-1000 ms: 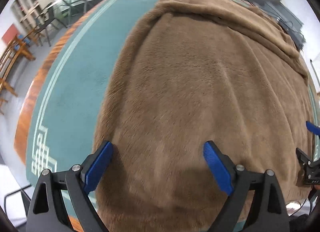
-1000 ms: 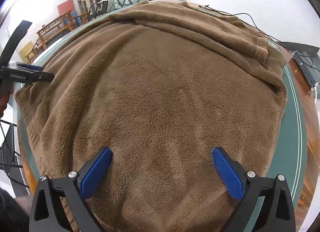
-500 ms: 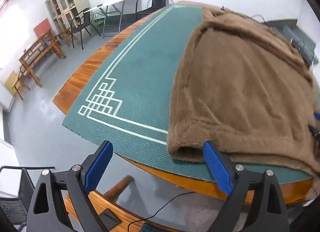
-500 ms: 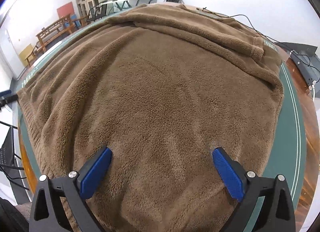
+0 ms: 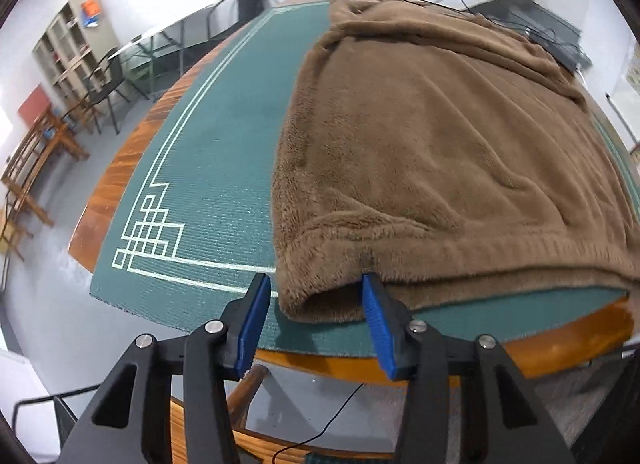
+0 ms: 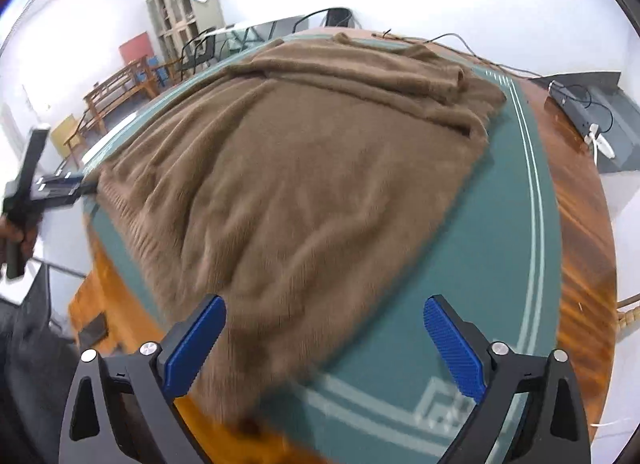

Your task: Fold clothes

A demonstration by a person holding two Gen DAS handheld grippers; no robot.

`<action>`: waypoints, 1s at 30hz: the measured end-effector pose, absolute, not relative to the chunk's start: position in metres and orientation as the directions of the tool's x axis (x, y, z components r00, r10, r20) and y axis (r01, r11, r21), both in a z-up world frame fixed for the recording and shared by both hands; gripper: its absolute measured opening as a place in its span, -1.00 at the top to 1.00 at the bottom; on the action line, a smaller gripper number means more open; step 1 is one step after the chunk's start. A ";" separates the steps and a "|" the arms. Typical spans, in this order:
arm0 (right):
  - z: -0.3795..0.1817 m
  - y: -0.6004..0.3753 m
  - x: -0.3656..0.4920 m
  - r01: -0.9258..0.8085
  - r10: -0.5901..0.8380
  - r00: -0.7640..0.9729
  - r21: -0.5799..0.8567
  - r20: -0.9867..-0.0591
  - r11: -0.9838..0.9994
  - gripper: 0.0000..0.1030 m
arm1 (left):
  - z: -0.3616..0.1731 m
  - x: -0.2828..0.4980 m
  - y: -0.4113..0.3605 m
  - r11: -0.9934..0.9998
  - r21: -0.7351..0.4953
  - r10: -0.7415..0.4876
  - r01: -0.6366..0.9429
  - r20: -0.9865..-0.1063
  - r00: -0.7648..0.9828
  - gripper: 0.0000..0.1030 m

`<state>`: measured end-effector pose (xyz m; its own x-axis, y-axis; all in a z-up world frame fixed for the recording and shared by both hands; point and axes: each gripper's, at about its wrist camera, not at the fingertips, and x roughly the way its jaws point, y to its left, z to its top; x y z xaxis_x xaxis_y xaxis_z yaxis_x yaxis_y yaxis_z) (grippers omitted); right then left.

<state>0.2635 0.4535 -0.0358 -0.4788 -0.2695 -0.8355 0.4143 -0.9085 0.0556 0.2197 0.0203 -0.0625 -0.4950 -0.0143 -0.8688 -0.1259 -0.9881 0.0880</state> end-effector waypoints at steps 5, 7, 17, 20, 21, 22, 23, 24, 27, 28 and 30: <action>-0.041 0.442 0.286 0.508 -0.301 -0.394 0.068 -0.868 -0.859 -0.68 | -0.064 0.218 0.023 -0.980 0.106 -0.012 -0.167 -0.875 -0.484 -0.01; -0.045 0.436 0.284 0.529 -0.322 -0.368 0.089 -0.872 -0.844 -0.63 | -0.065 0.214 0.020 -0.984 0.089 -0.003 -0.157 -0.877 -0.480 -0.01; -0.061 0.411 0.271 0.517 -0.244 -0.326 0.044 -0.914 -0.855 0.16 | -0.065 0.220 0.013 -0.981 0.089 -0.001 -0.170 -0.888 -0.460 -0.01; -0.056 0.415 0.267 0.487 -0.232 -0.336 0.043 -0.913 -0.872 0.44 | -0.068 0.222 0.010 -0.979 0.093 -0.002 -0.181 -0.893 -0.450 -0.01; -0.055 0.415 0.265 0.483 -0.231 -0.338 0.042 -0.912 -0.875 0.46 | -0.070 0.222 0.011 -0.978 0.096 -0.002 -0.187 -0.893 -0.449 -0.01; -0.054 0.414 0.264 0.484 -0.231 -0.340 0.041 -0.912 -0.874 0.47 | -0.071 0.221 0.012 -0.977 0.103 -0.008 -0.189 -0.894 -0.448 -0.01; -0.054 0.413 0.263 0.486 -0.229 -0.343 0.037 -0.911 -0.873 0.47 | -0.072 0.220 0.013 -0.976 0.109 -0.013 -0.190 -0.894 -0.447 -0.01; -0.053 0.413 0.262 0.489 -0.226 -0.346 0.031 -0.911 -0.872 0.47 | -0.071 0.219 0.013 -0.977 0.105 -0.010 -0.188 -0.895 -0.446 -0.01; -0.049 0.412 0.262 0.496 -0.218 -0.353 0.016 -0.910 -0.868 0.47 | -0.065 0.216 0.012 -0.981 0.076 0.013 -0.177 -0.890 -0.456 -0.01; -0.047 0.411 0.261 0.498 -0.215 -0.355 0.011 -0.910 -0.867 0.47 | -0.063 0.214 0.010 -0.983 0.053 0.033 -0.174 -0.889 -0.456 -0.01; -0.046 0.412 0.261 0.497 -0.211 -0.357 0.007 -0.910 -0.868 0.47 | -0.064 0.209 0.007 -0.987 0.010 0.064 -0.162 -0.894 -0.444 -0.01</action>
